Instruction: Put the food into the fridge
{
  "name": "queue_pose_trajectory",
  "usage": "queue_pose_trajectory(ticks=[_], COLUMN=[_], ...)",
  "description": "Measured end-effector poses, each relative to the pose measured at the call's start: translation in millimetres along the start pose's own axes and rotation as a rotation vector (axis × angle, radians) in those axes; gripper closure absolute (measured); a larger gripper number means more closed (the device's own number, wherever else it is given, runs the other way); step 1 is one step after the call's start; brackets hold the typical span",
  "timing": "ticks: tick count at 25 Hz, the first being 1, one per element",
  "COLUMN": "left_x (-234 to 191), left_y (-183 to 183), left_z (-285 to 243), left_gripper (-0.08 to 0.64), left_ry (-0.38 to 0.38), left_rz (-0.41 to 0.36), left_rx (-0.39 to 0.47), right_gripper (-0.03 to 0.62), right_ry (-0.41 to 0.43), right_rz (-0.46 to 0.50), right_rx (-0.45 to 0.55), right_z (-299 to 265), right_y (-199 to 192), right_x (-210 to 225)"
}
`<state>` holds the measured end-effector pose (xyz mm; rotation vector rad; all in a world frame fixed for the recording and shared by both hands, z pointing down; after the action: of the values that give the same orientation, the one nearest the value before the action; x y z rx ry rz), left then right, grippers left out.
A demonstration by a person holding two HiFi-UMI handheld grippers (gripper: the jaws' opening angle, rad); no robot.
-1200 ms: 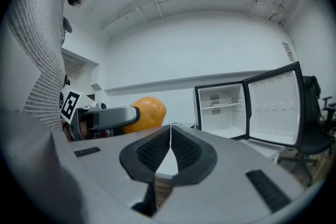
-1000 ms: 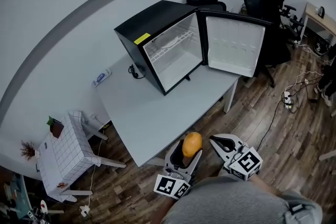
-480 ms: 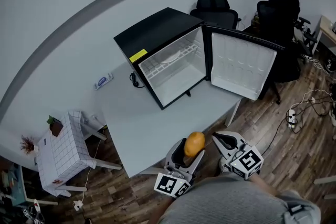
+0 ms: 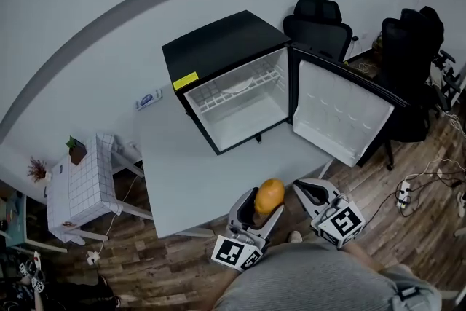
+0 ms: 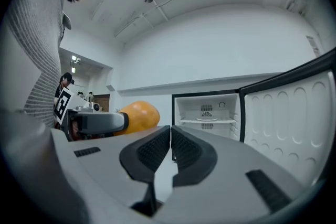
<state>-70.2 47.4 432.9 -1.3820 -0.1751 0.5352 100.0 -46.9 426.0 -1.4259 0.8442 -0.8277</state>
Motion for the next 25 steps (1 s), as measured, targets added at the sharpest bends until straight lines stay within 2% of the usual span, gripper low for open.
queue_pose_trajectory(ticks=[7,14,25], left_x=[15.2,9.1,-13.2], left_y=[-12.4,-19.5,-16.3], left_z=[-32.0,-48.0,-78.1], left_gripper=[0.232,0.232,0.232], left_ry=[0.045,0.072,0.035], left_rz=[-0.031,-0.031,-0.043], left_rx=[-0.017,-0.044,-0.023], right_gripper=[0.58,0.58,0.58], right_ry=[0.078,0.087,0.06], right_rz=[0.005,-0.013,0.007], right_rx=[0.028,0.025,0.039], right_z=[3.4,-6.1,-25.5], right_y=[-5.4,-10.1,-5.9], right_x=[32.1,51.0,70.8])
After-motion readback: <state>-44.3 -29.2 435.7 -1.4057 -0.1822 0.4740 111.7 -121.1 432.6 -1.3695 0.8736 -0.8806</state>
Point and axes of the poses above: the fingertips, and each gripper's own axes: z backward along the fingers, x to its right, y out of its top, the point moved 9 cm from there along z, backward along the fingers, and after that the axes turned 5 degrees about -y, right-handed, at the moved point
